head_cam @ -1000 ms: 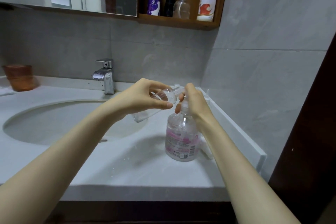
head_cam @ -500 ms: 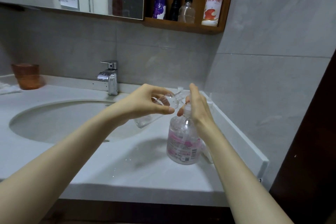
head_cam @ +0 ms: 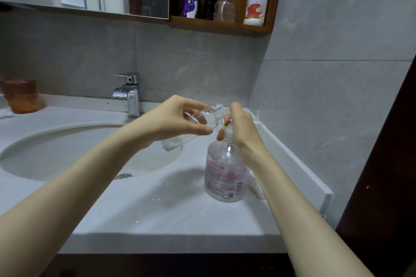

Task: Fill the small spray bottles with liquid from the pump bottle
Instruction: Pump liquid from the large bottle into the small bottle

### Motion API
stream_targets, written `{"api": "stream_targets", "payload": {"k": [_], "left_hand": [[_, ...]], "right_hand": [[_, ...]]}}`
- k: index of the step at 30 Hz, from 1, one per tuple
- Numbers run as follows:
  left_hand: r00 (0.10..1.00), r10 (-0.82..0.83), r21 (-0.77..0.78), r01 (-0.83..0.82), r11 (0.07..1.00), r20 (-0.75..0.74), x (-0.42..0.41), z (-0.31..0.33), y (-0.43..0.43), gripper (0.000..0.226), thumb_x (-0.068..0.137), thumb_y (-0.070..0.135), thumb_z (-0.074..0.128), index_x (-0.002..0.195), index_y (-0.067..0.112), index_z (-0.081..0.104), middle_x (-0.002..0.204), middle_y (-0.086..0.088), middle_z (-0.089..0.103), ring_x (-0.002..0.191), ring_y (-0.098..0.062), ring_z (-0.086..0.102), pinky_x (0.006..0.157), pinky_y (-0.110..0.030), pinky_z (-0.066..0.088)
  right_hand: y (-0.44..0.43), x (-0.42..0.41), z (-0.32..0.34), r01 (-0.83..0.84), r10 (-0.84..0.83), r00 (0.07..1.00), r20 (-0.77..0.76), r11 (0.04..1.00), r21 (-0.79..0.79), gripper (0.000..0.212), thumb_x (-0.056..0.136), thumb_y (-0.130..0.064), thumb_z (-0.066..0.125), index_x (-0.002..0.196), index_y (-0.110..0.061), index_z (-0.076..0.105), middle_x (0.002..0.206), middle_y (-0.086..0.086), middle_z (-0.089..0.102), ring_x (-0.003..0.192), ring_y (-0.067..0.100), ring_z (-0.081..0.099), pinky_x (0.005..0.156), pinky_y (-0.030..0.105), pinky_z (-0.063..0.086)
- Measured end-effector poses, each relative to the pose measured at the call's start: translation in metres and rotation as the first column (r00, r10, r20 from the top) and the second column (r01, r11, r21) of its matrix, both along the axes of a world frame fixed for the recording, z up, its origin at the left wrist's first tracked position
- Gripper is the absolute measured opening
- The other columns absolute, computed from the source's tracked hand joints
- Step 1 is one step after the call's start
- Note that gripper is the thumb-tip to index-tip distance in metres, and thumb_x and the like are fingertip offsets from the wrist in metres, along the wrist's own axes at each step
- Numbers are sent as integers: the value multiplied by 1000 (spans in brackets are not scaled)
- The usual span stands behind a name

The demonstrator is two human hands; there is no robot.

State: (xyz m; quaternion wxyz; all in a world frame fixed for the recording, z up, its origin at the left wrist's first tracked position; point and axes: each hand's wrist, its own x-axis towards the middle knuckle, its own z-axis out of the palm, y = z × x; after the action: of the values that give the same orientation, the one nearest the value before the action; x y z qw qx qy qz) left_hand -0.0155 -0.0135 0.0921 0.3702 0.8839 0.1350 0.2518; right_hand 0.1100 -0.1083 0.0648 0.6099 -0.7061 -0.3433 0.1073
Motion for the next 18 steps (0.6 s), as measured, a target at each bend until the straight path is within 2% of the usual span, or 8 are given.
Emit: {"api": "stream_targets", "payload": {"k": [5,7,11,13,15,18], "left_hand": [[1000,7,27,-7,1000,-12,0,0,3,45,73,19,79,116,25,66,92,-1,72,77,-10,59,84,-28,49],[1000,12,30,-11,999,-11,0,-1,3,44,73,19,79,115,26,66,90,4,71,78,-11,61,84,-27,49],[1000,-13,15,13,1000,-7,2,-1,2,40,73,19,79,110,29,66,89,1,72,77,-9,60,88,-32,50],[1000,-14,16,14,1000,-13,2,-2,2,40,74,19,79,110,28,67,90,-2,72,77,-9,59,89,-34,49],[1000,-12,11,12,1000,-16,0,-2,1,40,73,19,79,110,28,67,93,-3,72,78,-9,59,90,-34,49],[1000,-21,3,21,1000,-14,-1,-1,1,39,74,18,79,110,27,67,96,-6,72,76,-8,59,84,-28,49]], "right_hand": [[2,2,-1,-6,7,999,50,1000,-20,41,93,-25,25,92,0,57,64,12,64,57,12,56,62,30,41],[2,2,-2,4,-3,999,52,1000,-8,34,93,-26,25,90,-6,54,70,14,65,52,7,57,62,30,41],[0,2,-4,34,-33,998,49,999,-6,29,90,-33,28,86,-18,51,64,8,68,72,19,60,74,37,45],[-2,0,-2,39,-38,998,43,999,-13,33,90,-34,28,85,-17,55,62,7,68,72,20,60,73,36,45],[-4,-2,0,38,-37,999,19,999,-32,35,91,-32,28,78,-15,55,62,9,67,71,19,58,66,32,43],[-1,0,7,37,-36,999,9,994,-99,30,87,-30,31,72,-12,50,60,11,67,71,25,56,65,32,41]]}}
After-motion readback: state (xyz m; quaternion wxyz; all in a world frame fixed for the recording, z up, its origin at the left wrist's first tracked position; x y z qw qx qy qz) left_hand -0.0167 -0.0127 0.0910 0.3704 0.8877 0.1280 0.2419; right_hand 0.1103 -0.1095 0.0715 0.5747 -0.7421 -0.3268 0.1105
